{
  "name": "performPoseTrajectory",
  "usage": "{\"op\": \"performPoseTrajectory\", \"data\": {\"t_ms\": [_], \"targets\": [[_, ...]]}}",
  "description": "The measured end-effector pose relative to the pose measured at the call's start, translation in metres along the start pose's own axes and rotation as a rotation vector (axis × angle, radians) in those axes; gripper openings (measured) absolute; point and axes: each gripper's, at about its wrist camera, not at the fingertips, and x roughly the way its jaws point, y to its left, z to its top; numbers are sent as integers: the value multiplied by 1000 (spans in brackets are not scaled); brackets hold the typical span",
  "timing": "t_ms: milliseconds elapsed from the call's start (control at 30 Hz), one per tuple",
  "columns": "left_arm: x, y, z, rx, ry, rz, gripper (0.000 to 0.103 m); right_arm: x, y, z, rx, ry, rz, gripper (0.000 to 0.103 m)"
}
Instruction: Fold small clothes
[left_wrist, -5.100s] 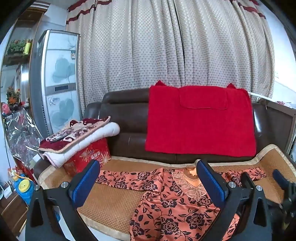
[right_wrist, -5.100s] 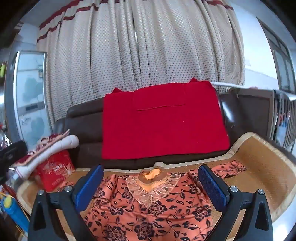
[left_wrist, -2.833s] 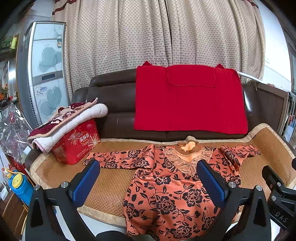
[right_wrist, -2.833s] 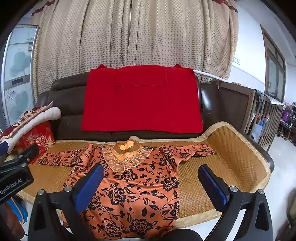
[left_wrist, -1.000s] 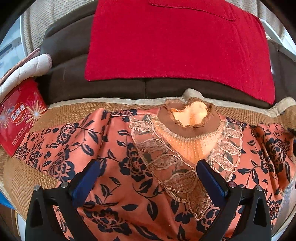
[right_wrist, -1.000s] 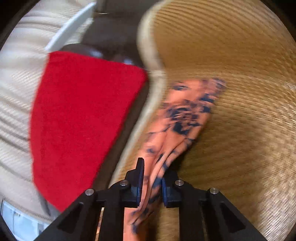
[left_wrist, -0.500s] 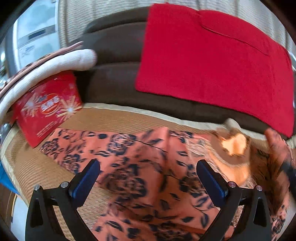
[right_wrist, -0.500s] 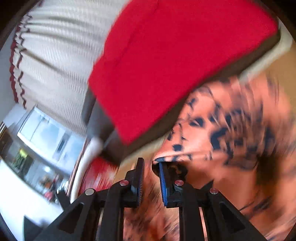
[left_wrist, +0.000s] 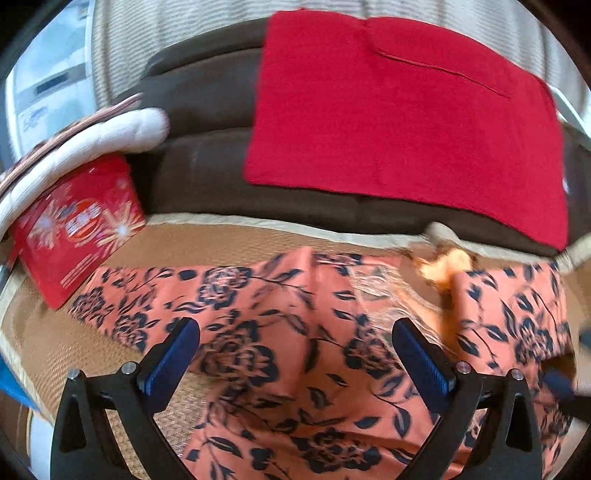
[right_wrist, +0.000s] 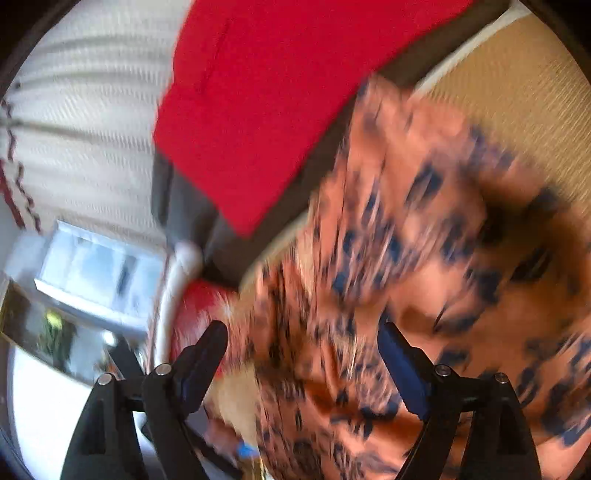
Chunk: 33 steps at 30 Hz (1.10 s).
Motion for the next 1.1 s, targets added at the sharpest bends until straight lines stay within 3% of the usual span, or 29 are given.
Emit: {"op": "performPoseTrajectory", "data": {"t_ms": [67,167,233,367,433,500,567,633,767,967,1100], "targets": [[1,-10,-1,26,4,-14,103,-2,-7,14,44,-39,8,86],[5,-19,-1,57,15,-11,103,3,-37,35,162,-56,-52,85],[8,-19,-1,56,24,-7,103,11,-45,42,200,-71,-11,85],[14,-5,-1,26,45,13,103,28,-11,52,117,-78,235,85],[15,6,-3,4,50,22,103,31,17,51,33,-69,428,85],[16,16,-4,-9,53,41,103,35,36,46,-26,-45,560,86],[16,20,-6,-18,60,45,103,40,47,38,-86,-17,580,86],[14,22,-7,-24,58,35,103,42,45,36,-110,-20,512,86],[8,16,-4,-15,39,-6,103,37,18,42,-44,-52,371,83],[20,-5,-2,25,76,-67,103,8,-21,68,-43,-89,-15,70],[52,-10,-8,8,200,-64,103,4,-32,76,-90,-63,-310,70]]}}
